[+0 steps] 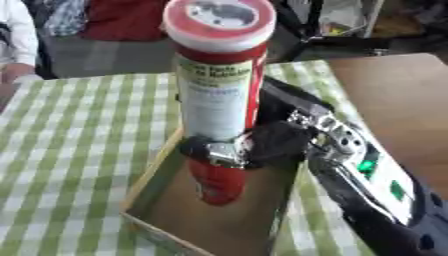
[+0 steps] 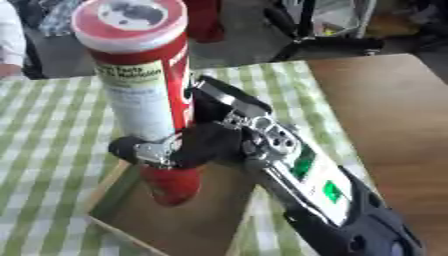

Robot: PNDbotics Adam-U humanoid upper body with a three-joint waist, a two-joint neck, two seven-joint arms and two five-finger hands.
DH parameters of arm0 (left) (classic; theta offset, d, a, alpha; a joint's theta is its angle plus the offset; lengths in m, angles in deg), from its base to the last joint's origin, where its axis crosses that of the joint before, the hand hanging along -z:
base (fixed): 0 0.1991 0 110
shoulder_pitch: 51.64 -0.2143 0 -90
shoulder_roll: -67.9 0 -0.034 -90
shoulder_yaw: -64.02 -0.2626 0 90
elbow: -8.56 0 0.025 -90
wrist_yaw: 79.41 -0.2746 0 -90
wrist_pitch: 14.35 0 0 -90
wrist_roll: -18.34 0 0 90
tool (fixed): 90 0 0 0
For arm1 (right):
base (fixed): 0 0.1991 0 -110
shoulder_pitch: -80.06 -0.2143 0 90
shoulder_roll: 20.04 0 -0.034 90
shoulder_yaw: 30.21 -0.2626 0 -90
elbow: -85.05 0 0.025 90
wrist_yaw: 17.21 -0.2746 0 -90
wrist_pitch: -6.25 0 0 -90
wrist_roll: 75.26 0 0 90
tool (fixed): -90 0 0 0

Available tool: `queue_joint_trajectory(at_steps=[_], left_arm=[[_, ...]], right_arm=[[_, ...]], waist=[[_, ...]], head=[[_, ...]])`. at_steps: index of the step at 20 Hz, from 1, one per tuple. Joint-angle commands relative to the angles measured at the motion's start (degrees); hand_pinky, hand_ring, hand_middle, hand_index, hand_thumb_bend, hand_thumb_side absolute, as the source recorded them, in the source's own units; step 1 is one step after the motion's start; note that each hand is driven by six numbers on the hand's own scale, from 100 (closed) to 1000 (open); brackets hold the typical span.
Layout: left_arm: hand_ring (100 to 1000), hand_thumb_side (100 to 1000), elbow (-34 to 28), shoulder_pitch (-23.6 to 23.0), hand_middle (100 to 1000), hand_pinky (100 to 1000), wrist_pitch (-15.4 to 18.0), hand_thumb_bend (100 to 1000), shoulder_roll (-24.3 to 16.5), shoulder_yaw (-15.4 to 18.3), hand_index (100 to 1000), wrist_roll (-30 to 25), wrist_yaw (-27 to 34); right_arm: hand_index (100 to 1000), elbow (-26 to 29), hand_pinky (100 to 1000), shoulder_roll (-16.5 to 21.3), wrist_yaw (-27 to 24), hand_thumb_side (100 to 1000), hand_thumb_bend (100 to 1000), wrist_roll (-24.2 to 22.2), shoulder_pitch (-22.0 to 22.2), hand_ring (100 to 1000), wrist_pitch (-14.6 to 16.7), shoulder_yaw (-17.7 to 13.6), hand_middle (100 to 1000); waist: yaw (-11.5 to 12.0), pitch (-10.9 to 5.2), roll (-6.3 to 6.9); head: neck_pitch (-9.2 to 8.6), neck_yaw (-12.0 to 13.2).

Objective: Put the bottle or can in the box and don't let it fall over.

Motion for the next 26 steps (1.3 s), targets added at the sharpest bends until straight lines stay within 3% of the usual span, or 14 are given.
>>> queue_joint_trajectory(at_steps=[1, 8, 10, 12, 16, 17, 20, 24, 25, 26], left_arm=[[829, 680, -0.8, 0.6, 756, 832, 0.0, 611, -0.8, 0.3, 768, -0.1, 0.2], [829, 681, -0.9, 0.7, 756, 832, 0.0, 611, -0.5, 0.2, 768, -0.3, 0.3], [829, 681, -0.9, 0.7, 756, 832, 0.0, 611, -0.5, 0.2, 768, -0.3, 0.3], [829, 682, -0.9, 0.7, 756, 832, 0.0, 610, -0.5, 0.2, 768, -0.4, 0.3], [829, 682, -0.9, 0.6, 756, 832, -0.1, 609, -0.4, 0.2, 768, -0.4, 0.3], [830, 682, -0.9, 0.6, 756, 832, -0.1, 608, -0.4, 0.2, 768, -0.4, 0.3], [830, 683, -1.0, 0.7, 757, 832, -0.1, 608, -0.4, 0.2, 768, -0.5, 0.3], [830, 683, -1.0, 0.7, 757, 832, -0.2, 608, -0.4, 0.2, 768, -0.5, 0.4], [830, 682, -1.0, 0.8, 757, 832, -0.2, 610, -0.4, 0.2, 768, -0.5, 0.4], [831, 682, -1.0, 0.8, 757, 832, -0.2, 610, -0.5, 0.2, 768, -0.5, 0.3]], right_arm=[[666, 1.4, 930, 0.9, 1.0, 100, 140, -1.6, 0.5, 656, 2.4, 0.7, 770], [679, -0.3, 930, 1.8, 4.8, 100, 195, -4.2, 3.0, 686, 5.6, 2.2, 784], [689, -1.5, 930, 1.8, 6.0, 100, 237, -5.1, 3.2, 698, 7.3, 2.2, 792], [707, -2.7, 937, 1.9, 7.1, 100, 339, -6.2, 3.2, 742, 9.1, 2.2, 817], [728, -6.1, 945, 2.1, 9.6, 100, 412, -8.3, 3.4, 764, 12.5, 2.2, 834], [754, -6.7, 952, 2.1, 10.3, 100, 484, -8.8, 3.4, 792, 13.2, 2.3, 855], [842, -8.3, 974, 2.1, 12.5, 100, 577, -10.5, 3.4, 859, 14.8, 2.3, 903], [862, -9.4, 978, 2.0, 14.9, 100, 599, -11.9, 3.4, 877, 15.6, 2.0, 913], [941, -9.6, 998, 2.1, 15.1, 229, 727, -12.0, 3.4, 919, 15.6, 2.0, 948], [945, -9.8, 1000, 2.4, 15.6, 283, 755, -12.2, 3.3, 922, 15.4, 1.7, 950]], waist=[[0.4, -0.45, 0.25], [0.6, 0.01, 0.48], [0.6, 0.08, 0.49], [0.6, 0.15, 0.48], [0.6, 0.34, 0.51], [0.6, 0.39, 0.51], [0.6, 0.48, 0.51], [0.6, 0.51, 0.5], [0.6, 0.49, 0.47], [0.5, 0.45, 0.43]], head=[[-0.63, -0.4], [-0.97, -0.6], [-1.02, -0.6], [-1.1, -0.6], [-1.31, -0.7], [-1.35, -0.7], [-1.37, -0.6], [-1.36, -0.6], [-1.37, -0.6], [-1.42, -0.5]])
